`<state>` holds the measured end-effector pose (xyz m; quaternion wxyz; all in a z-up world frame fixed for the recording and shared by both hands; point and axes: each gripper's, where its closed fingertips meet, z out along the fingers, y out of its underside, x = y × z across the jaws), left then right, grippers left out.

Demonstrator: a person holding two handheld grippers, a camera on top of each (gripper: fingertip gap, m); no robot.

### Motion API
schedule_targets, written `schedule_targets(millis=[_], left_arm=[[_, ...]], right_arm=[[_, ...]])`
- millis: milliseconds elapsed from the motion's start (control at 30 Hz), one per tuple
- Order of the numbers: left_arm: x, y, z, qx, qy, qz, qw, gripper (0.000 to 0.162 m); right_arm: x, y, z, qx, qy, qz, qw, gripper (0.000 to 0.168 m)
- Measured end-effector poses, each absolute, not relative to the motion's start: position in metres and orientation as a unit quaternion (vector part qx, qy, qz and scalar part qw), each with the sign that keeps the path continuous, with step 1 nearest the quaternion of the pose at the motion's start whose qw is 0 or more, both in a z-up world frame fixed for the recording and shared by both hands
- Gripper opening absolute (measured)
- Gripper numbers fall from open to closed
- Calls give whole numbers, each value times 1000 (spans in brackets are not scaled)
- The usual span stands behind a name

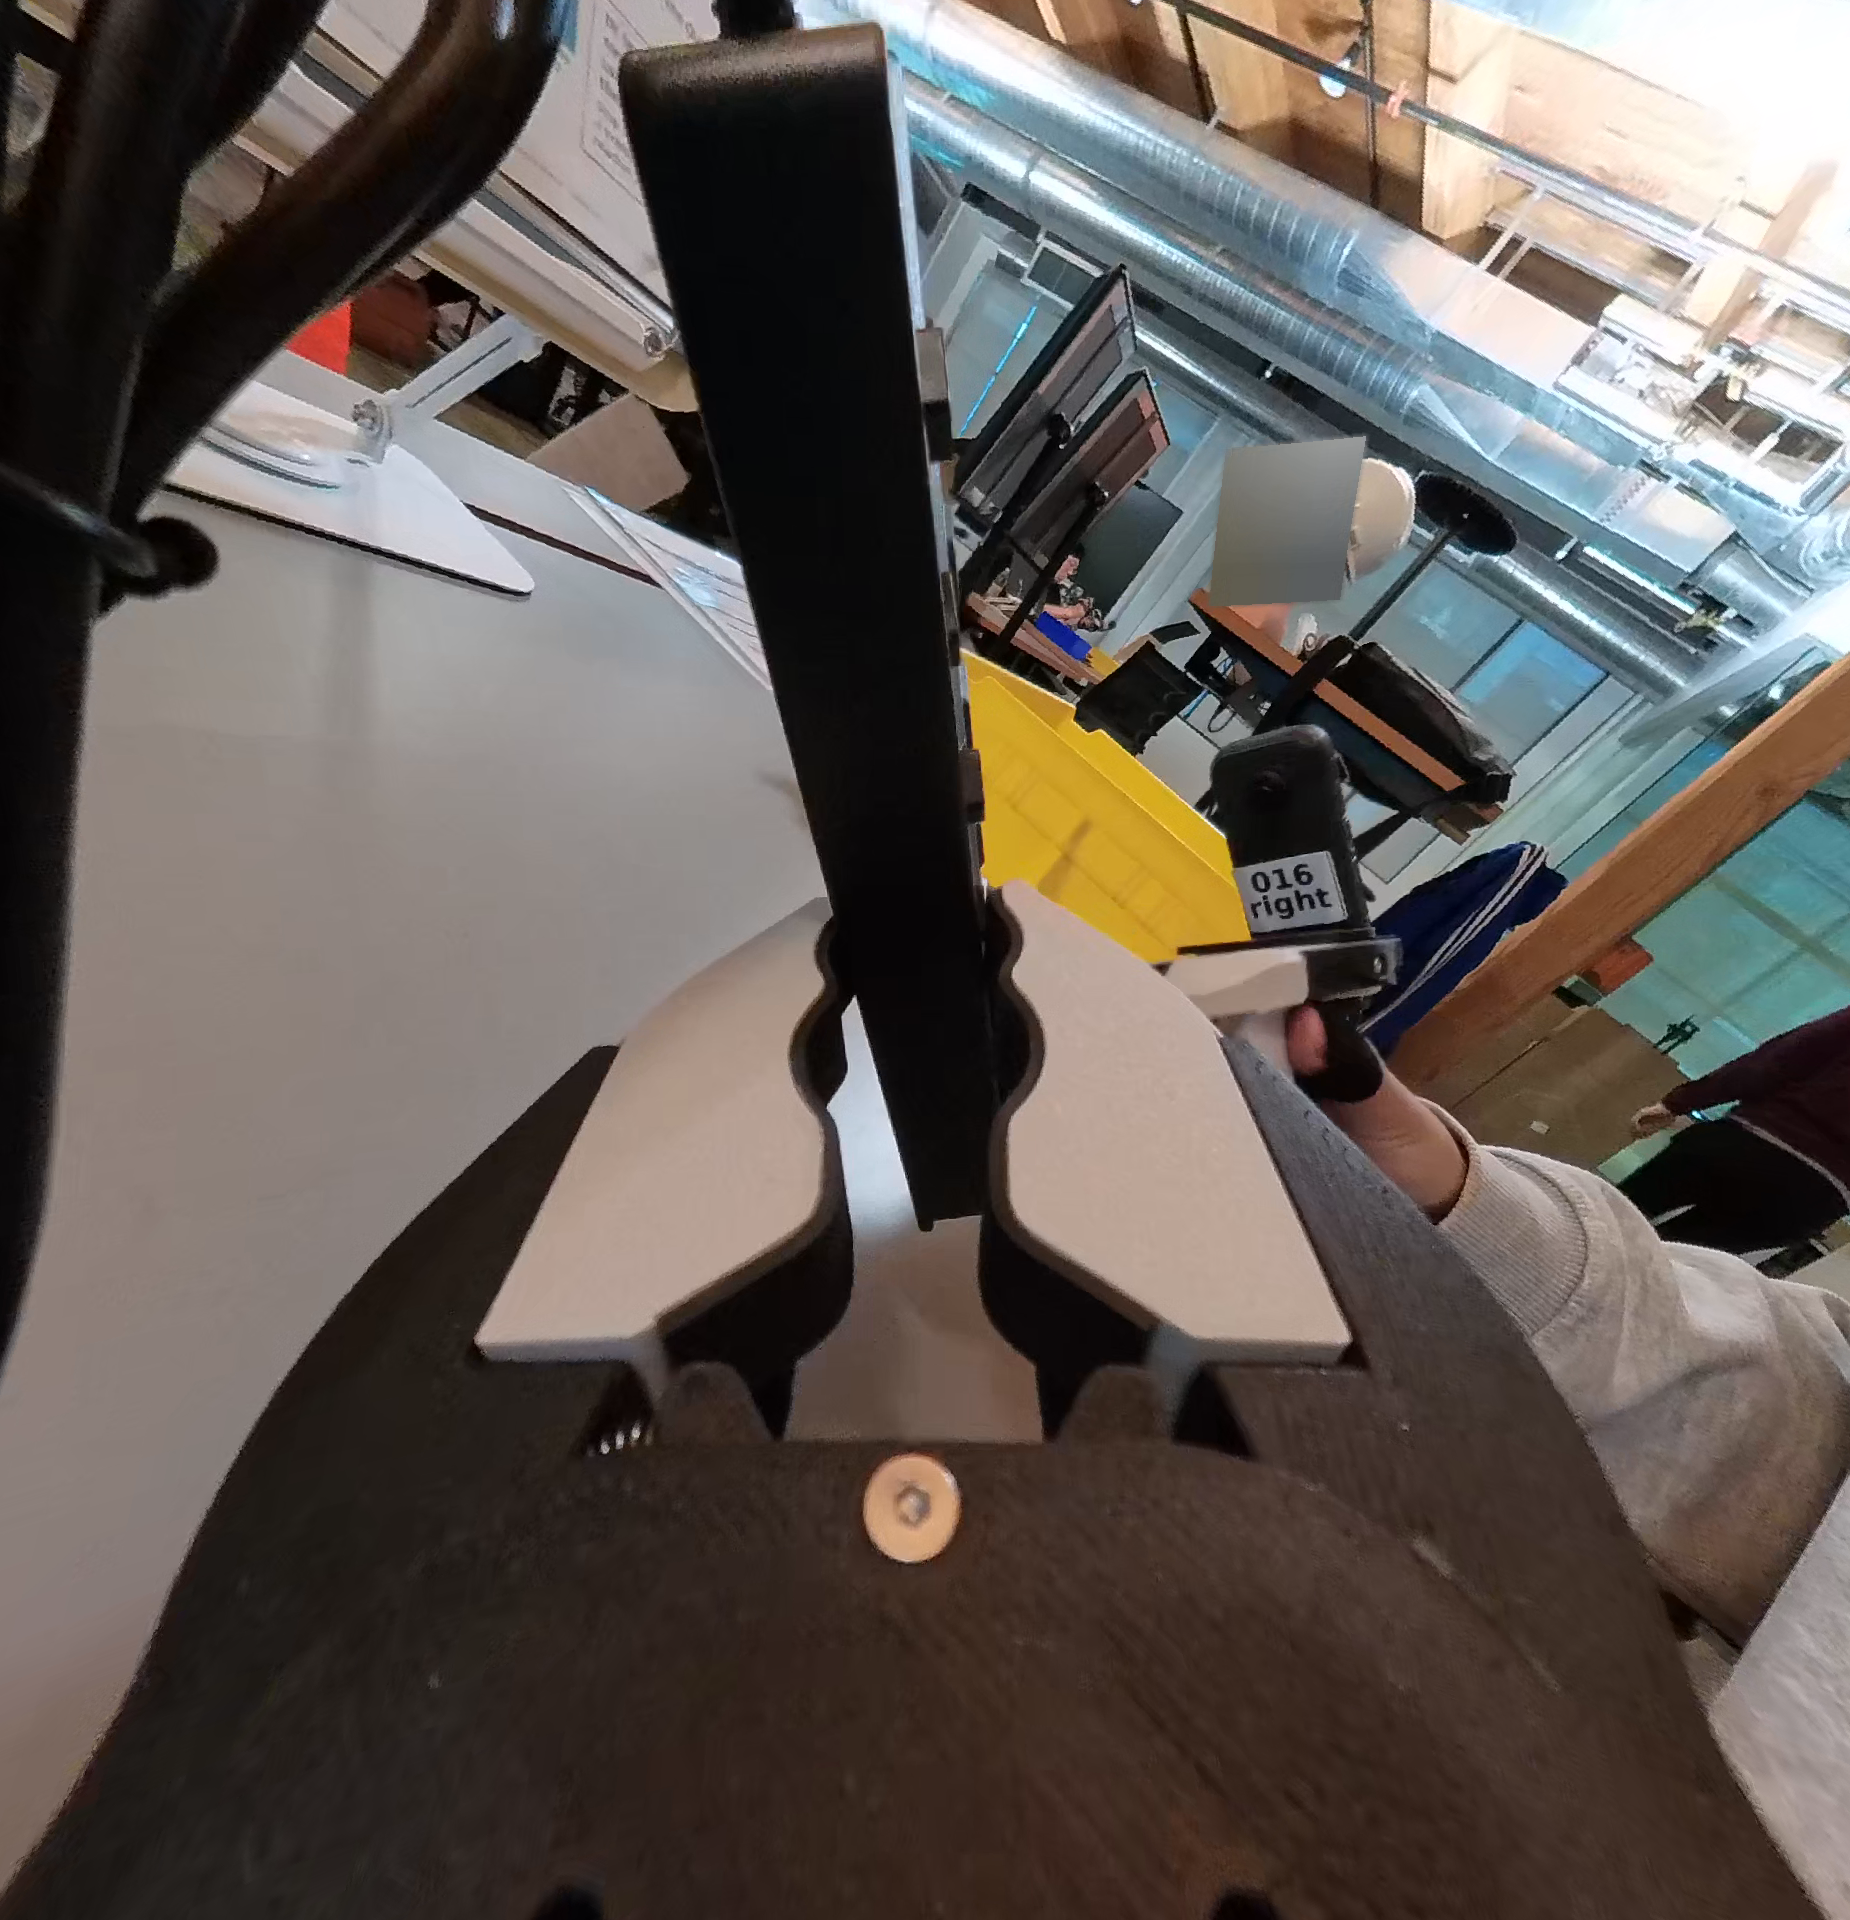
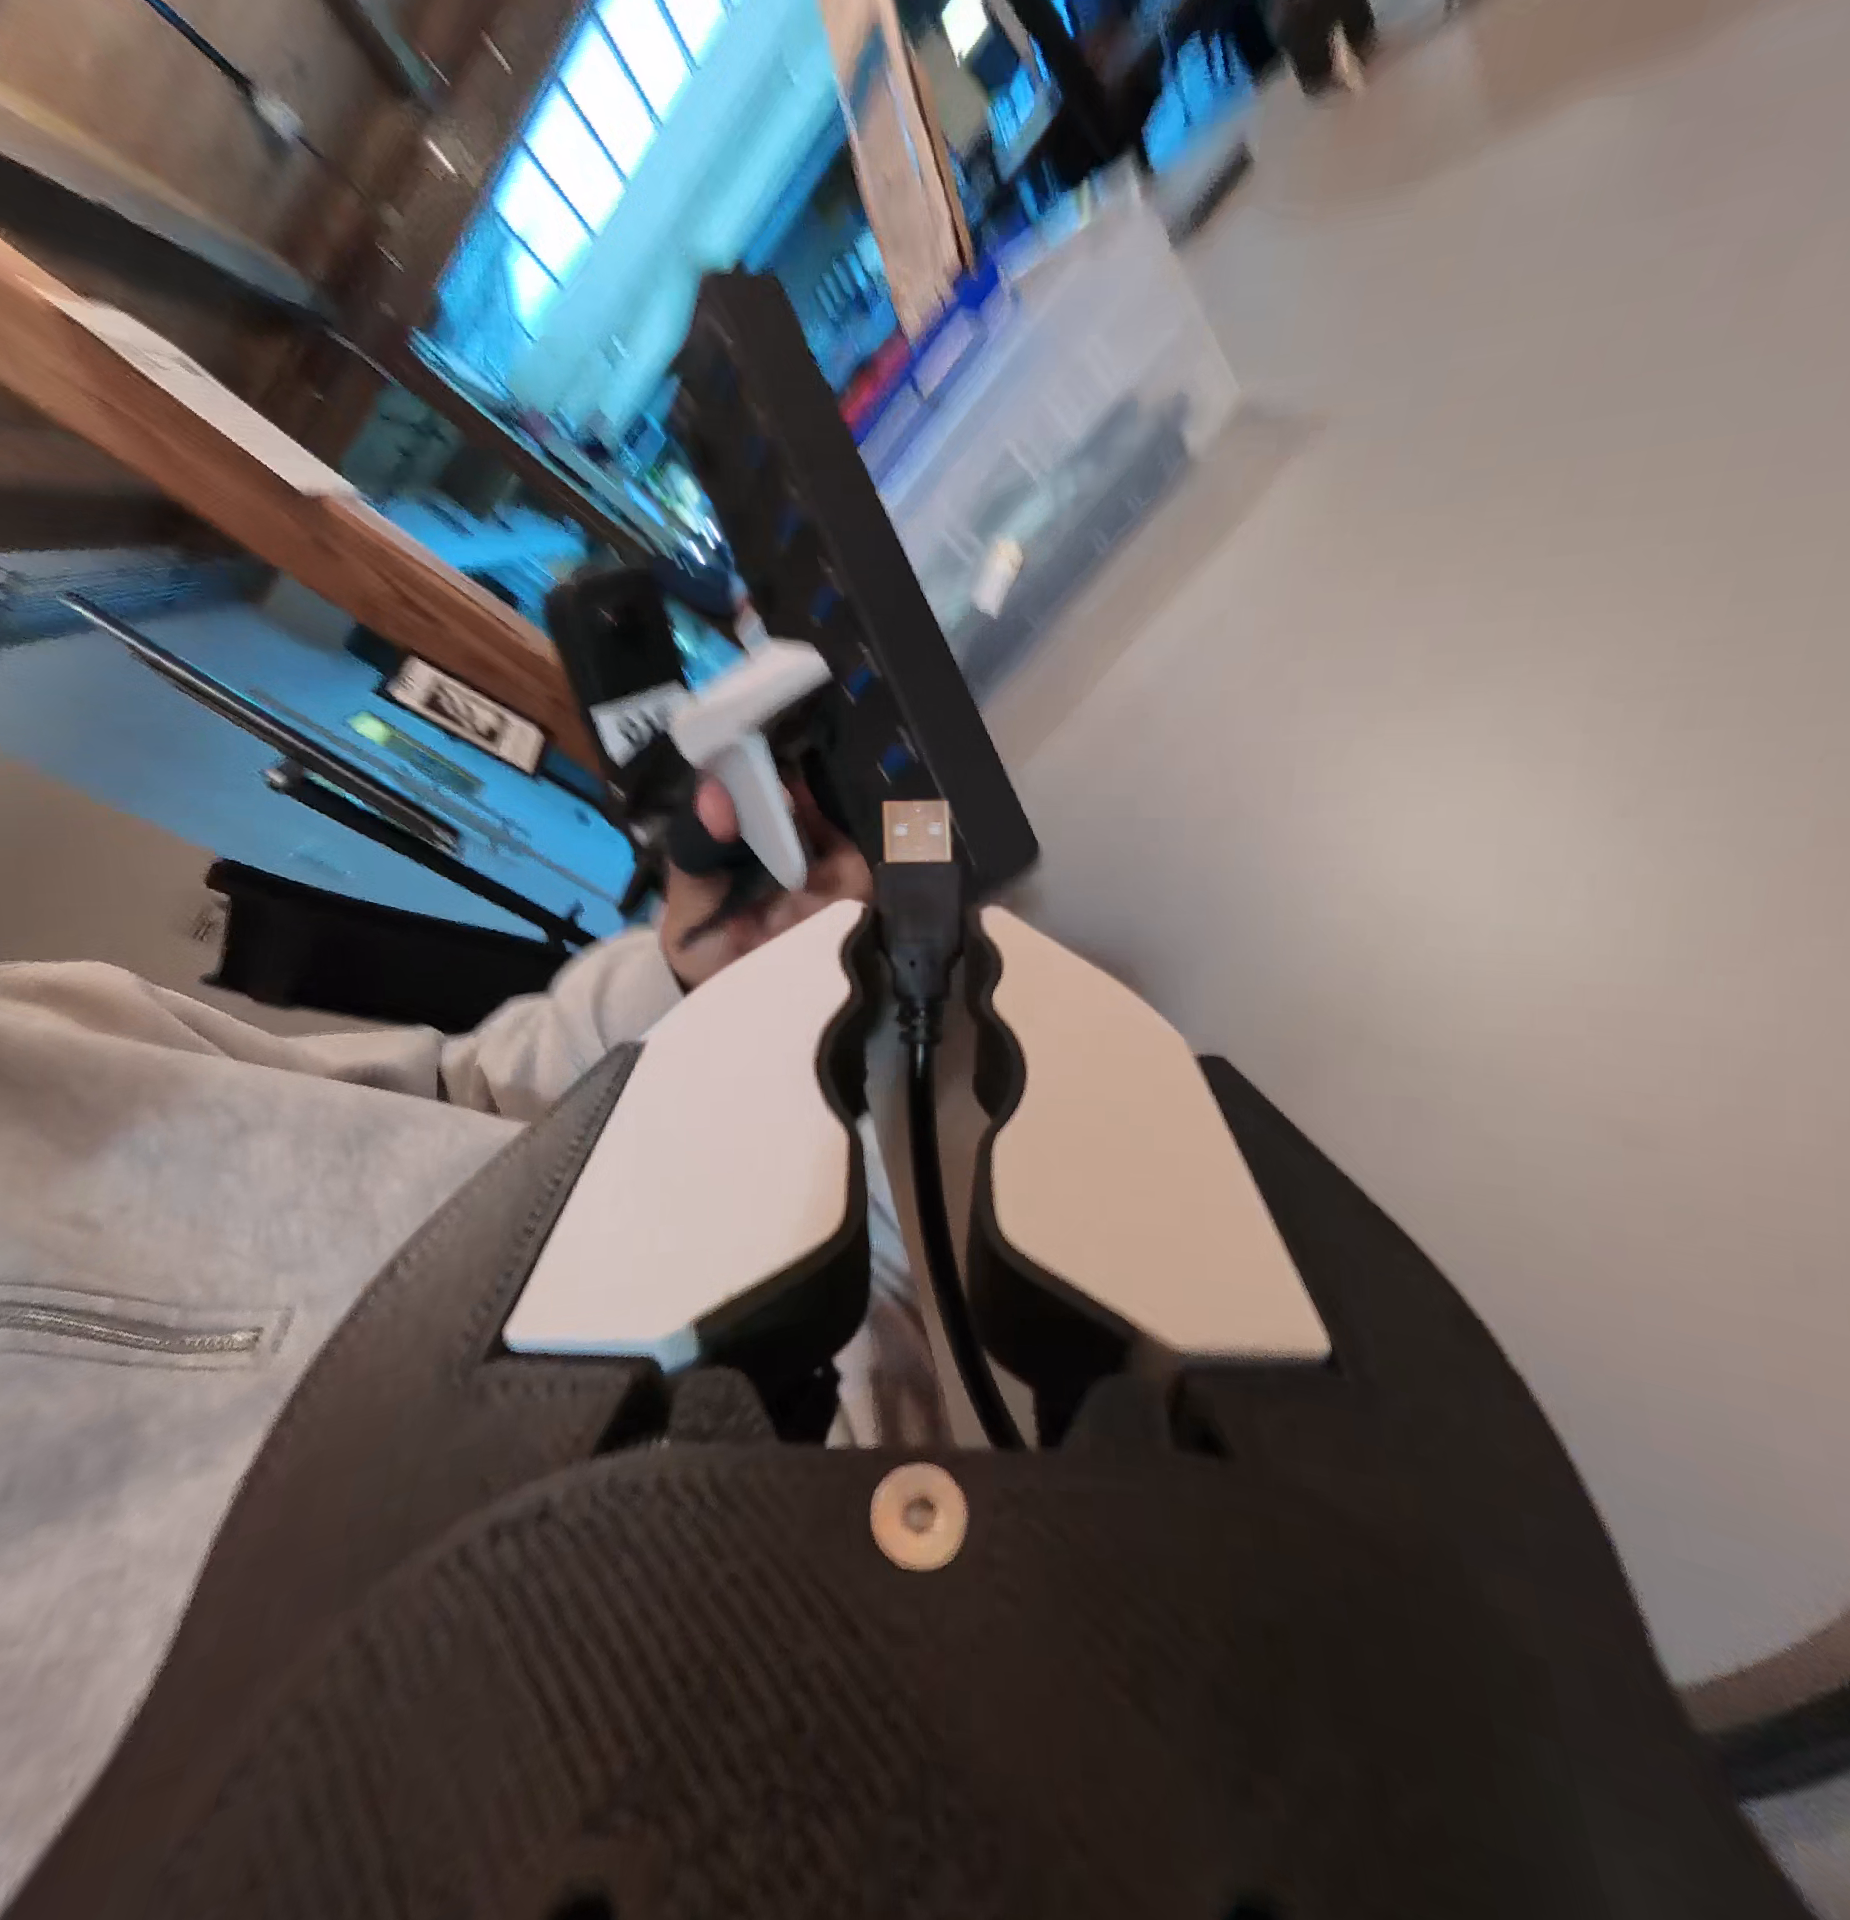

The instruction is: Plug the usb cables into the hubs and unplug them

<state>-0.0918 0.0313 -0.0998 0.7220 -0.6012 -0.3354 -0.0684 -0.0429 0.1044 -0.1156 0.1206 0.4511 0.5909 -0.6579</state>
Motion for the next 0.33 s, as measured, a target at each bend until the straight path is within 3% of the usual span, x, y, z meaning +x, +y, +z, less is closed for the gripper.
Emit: schedule_targets(millis=[100,333], left_arm=[[-94,29,-100,-599,-341,-65,722,26],[-97,27,-101,-592,-350,-70,723,26]], right_arm=[[-38,98,-146,472,648,-586,120,16],[-30,90,-179,413,780,-469,6,16]])
